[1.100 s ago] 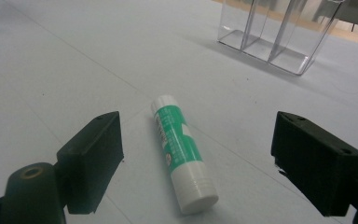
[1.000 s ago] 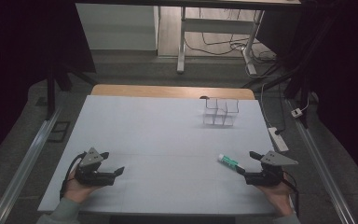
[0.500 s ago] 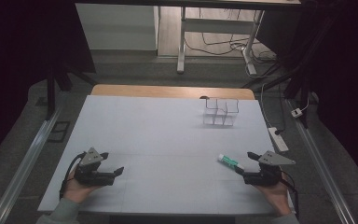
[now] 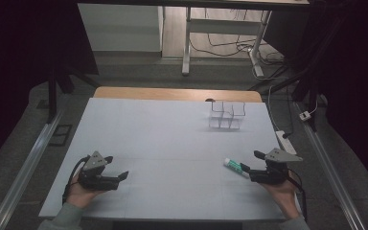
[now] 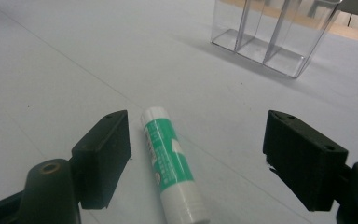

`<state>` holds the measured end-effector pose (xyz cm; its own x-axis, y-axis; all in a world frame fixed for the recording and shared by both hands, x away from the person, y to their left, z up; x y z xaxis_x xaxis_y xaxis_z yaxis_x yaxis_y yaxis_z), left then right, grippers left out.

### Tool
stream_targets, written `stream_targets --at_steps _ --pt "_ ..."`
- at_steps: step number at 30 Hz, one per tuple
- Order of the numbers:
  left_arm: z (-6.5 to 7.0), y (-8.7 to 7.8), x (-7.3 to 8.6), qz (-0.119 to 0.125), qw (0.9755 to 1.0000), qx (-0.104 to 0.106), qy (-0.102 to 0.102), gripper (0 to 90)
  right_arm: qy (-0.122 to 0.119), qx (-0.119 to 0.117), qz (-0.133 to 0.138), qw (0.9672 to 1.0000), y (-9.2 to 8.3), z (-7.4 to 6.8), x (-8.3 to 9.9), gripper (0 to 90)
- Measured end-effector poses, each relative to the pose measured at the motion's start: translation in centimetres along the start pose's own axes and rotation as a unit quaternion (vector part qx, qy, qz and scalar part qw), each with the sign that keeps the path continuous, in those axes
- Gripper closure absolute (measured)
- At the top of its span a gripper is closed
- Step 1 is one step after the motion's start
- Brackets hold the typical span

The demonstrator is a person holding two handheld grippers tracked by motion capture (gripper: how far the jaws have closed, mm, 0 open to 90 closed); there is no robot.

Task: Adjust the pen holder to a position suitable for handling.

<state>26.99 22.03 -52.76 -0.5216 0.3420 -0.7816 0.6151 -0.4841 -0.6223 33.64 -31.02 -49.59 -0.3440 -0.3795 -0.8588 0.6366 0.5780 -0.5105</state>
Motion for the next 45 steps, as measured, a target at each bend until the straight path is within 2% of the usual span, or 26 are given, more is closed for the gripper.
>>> stream_targets --at_steps 16,18,21,26,29,33,36,40,42,45 --pt "-0.1 0.0 0.1 0.000 1.0000 -0.003 -0.002 15.3 0.007 0.018 0.003 0.9998 1.6 1.4 -2.5 25.4" --pt "-0.2 0.0 0.1 0.000 1.0000 -0.004 -0.003 15.3 0.003 0.025 -0.001 0.9997 1.7 1.7 -3.0 25.3" --pt "-0.1 0.0 0.1 0.002 1.0000 -0.004 -0.002 15.3 0.006 0.039 0.007 0.9992 2.0 2.5 -4.2 26.1" --pt "-0.1 0.0 0.1 -0.001 1.0000 -0.005 0.000 15.3 0.009 0.048 0.010 0.9988 2.6 3.5 -5.4 27.2" --pt "0.0 0.0 0.1 -0.001 1.0000 -0.005 0.000 15.3 0.019 0.051 0.013 0.9984 2.8 4.1 -5.9 27.7" --pt "0.1 -0.1 0.0 0.005 0.9999 -0.007 0.006 15.6 0.016 0.057 0.012 0.9982 3.0 4.5 -6.3 29.0" --pt "0.1 -0.1 0.0 0.003 1.0000 -0.006 0.006 15.7 0.024 0.065 0.008 0.9976 3.4 5.2 -6.5 31.1" --pt "0.1 0.0 0.1 0.001 1.0000 -0.005 0.005 15.7 0.026 0.073 -0.005 0.9970 4.1 6.0 -6.3 33.8" --pt "0.1 0.0 0.1 0.000 1.0000 -0.005 0.005 15.6 0.031 0.069 -0.007 0.9971 4.4 6.4 -6.2 36.6" --pt "0.1 0.0 0.1 0.000 1.0000 -0.005 0.005 15.5 0.025 0.076 -0.018 0.9966 4.8 6.8 -6.1 39.3"
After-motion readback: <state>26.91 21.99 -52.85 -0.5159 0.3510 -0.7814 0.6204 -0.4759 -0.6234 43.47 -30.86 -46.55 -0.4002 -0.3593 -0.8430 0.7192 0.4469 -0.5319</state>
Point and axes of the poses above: each handheld gripper's, and its own axes: y roughly forward along the jaws, x roughly out of its underside, z roughly to its right, the point moved 2 cm from there along y, roughly forward along the jaws, and after that the axes turned 1 degree about -x, right-handed, at the moved point
